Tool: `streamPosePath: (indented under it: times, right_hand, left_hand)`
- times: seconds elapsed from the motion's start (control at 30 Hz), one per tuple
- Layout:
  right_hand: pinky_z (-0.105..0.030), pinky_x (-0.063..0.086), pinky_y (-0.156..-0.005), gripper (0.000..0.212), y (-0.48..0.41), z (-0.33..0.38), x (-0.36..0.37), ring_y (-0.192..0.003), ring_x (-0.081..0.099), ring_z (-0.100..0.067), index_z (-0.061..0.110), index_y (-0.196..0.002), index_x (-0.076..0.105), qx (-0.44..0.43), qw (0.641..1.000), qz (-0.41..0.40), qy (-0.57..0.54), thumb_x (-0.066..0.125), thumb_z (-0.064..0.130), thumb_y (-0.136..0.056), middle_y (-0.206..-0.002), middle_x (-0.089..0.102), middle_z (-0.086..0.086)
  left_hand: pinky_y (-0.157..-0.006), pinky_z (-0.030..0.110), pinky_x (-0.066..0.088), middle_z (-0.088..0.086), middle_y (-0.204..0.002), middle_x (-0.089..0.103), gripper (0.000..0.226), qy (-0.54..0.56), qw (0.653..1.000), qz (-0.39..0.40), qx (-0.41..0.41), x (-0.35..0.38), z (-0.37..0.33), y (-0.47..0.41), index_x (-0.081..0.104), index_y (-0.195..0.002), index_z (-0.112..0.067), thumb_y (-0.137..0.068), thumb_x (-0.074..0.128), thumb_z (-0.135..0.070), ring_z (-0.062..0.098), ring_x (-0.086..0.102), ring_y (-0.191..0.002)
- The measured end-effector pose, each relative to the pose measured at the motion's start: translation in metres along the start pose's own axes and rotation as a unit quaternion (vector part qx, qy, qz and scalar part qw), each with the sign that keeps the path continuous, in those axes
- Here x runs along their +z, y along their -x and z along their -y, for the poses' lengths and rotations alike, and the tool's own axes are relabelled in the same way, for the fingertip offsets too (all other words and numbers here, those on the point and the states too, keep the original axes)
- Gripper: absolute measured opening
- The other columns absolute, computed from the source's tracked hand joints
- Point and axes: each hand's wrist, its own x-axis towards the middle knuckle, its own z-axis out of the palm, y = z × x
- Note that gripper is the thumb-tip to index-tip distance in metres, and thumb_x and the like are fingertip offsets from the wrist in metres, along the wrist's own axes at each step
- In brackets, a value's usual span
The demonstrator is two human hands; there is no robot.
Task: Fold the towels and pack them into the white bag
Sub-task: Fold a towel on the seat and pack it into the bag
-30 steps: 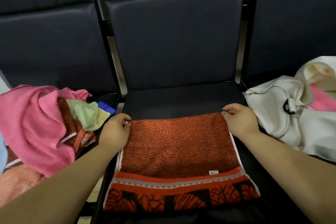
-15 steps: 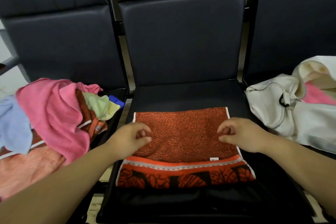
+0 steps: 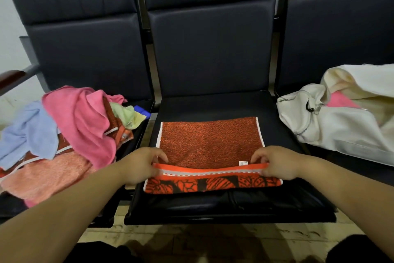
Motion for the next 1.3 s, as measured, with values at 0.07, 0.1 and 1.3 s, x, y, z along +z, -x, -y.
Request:
streamPosePath:
  times: [0.07, 0.1, 1.3]
  right_hand:
    - [-0.013, 0.044, -0.076, 0.034, 0.001, -0.003, 0.002, -0.095, 0.061, -0.005, 0.033, -0.117, 0.066, 0.009, 1.0, -0.007, -0.017, 0.075, 0.023, -0.086, -0.107, 0.063, 0.012]
    - [-0.015, 0.046, -0.079, 0.032, 0.001, -0.004, 0.003, -0.097, 0.061, -0.006, 0.033, -0.115, 0.067, 0.012, 0.999, -0.012, -0.028, 0.076, 0.023, -0.085, -0.109, 0.064, 0.011]
    - [-0.025, 0.044, -0.076, 0.025, -0.132, -0.025, -0.031, -0.09, 0.059, -0.009, 0.024, -0.119, 0.066, 0.129, 0.909, -0.341, -0.201, 0.069, 0.023, -0.095, -0.099, 0.064, 0.009]
  left_hand:
    - [-0.074, 0.027, 0.058, -0.001, -0.093, 0.07, 0.028, 0.022, 1.0, -0.009, 0.002, -0.002, 0.001, 0.002, 0.068, -0.101, -0.035, -0.084, 0.079, -0.016, 0.012, 0.07, -0.082]
    - [-0.076, 0.029, 0.06, 0.0, -0.093, 0.072, 0.026, 0.034, 0.999, -0.014, 0.003, -0.003, 0.002, 0.004, 0.069, -0.1, -0.033, -0.084, 0.079, -0.015, 0.013, 0.072, -0.082]
    - [-0.082, 0.029, 0.045, -0.005, -0.102, 0.067, 0.027, 0.129, 0.934, -0.319, -0.097, -0.002, 0.014, -0.145, 0.059, -0.122, -0.02, -0.096, 0.064, -0.015, 0.017, 0.065, -0.093]
